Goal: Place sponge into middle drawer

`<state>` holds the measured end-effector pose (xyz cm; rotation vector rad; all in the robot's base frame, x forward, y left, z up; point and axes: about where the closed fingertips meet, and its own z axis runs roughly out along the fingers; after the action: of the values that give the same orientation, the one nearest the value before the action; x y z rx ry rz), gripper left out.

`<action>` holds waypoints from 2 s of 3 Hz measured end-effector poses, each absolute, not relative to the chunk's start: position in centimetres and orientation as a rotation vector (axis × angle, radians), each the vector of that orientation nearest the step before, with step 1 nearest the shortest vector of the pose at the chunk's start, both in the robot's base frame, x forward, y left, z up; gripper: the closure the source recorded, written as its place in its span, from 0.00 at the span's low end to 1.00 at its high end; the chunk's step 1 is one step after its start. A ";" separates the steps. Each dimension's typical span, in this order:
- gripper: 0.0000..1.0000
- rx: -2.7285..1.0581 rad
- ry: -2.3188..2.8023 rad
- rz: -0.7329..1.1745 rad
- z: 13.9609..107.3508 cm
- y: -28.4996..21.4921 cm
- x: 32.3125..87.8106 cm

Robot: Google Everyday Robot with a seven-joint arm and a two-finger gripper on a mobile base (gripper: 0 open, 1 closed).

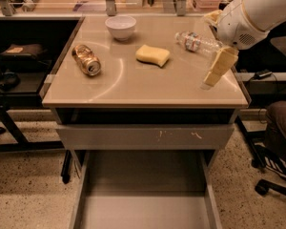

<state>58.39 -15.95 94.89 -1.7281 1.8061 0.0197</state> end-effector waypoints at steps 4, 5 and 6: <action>0.00 -1.361 1.706 0.353 91.6 -14.6 69.0; 0.00 -1.359 1.697 0.357 91.3 -14.1 69.3; 0.00 -1.351 1.663 0.435 90.8 -12.5 71.1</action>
Offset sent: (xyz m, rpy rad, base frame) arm 0.1054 -0.0107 -0.0304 0.3849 -0.1140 -0.0767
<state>71.06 -12.46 90.76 -1.3510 1.6628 0.4347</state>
